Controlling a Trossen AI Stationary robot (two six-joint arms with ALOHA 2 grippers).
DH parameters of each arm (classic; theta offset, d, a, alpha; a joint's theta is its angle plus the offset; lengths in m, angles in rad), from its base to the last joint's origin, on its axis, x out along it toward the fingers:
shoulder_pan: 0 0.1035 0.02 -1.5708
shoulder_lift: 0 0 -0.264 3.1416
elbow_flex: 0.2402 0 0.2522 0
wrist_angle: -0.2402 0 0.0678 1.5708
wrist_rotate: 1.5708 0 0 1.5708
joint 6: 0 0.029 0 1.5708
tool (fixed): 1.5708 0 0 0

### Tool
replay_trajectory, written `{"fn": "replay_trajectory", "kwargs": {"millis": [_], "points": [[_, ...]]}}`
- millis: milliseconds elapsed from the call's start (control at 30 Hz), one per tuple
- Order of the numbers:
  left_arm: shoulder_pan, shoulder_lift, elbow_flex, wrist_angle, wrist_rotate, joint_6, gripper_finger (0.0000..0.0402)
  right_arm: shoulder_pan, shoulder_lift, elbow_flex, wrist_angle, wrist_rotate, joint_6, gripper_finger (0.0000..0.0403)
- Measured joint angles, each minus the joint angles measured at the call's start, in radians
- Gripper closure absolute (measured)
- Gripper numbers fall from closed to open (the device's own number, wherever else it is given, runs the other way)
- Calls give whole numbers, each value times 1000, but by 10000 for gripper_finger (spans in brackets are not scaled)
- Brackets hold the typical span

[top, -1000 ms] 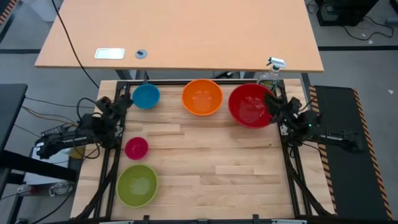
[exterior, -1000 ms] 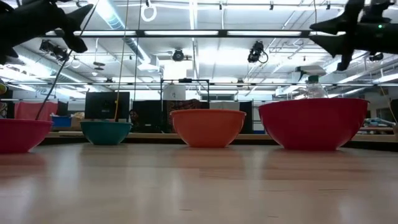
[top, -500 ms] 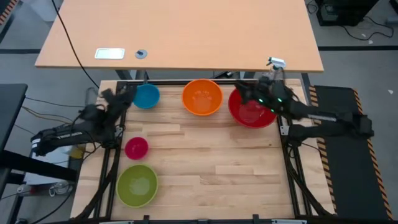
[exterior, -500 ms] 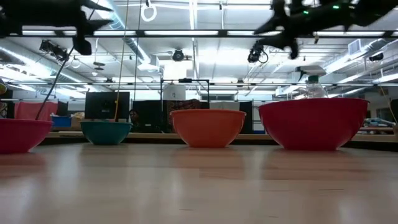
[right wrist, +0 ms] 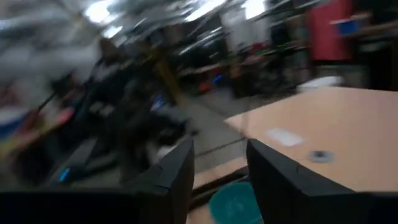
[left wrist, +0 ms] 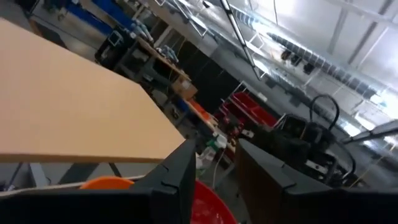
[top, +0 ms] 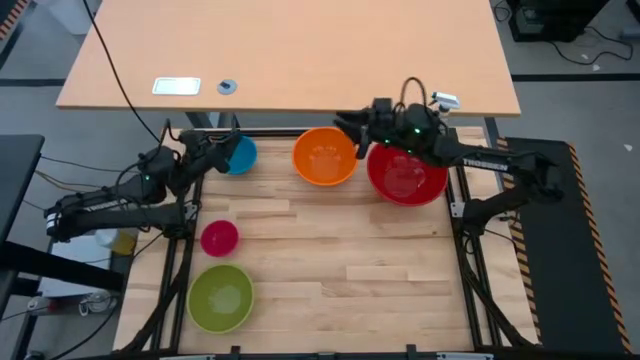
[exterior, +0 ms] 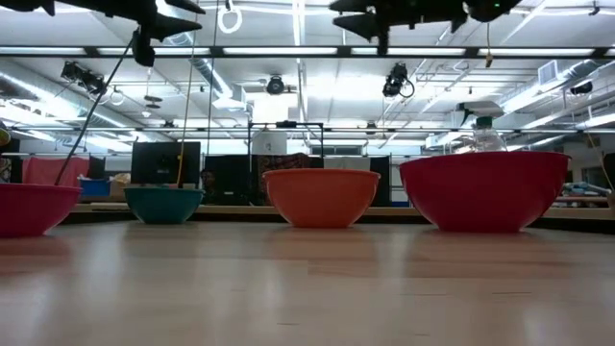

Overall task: Nest bowls inside each other
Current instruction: Stack the orange bowl on the red bowl

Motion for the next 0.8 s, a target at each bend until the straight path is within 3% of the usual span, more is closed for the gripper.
{"fn": "replay_trajectory", "kwargs": {"millis": [133,300,400,533,633,800], "points": [[0,1,3,-37,17,-16,285,13,88,140,-271,-152,-132,247],[0,0,4,-145,19,-46,285,66,244,364,-800,-43,-385,247],[0,0,4,-196,19,-48,285,87,334,457,-1005,-26,-520,237],[-1,0,4,-228,25,-5,285,101,420,522,-1122,-50,-599,190],[-1,0,4,-246,34,34,281,110,471,543,-1172,26,-619,142],[-1,0,4,-323,34,86,233,118,533,546,-1198,77,-634,81]]}}
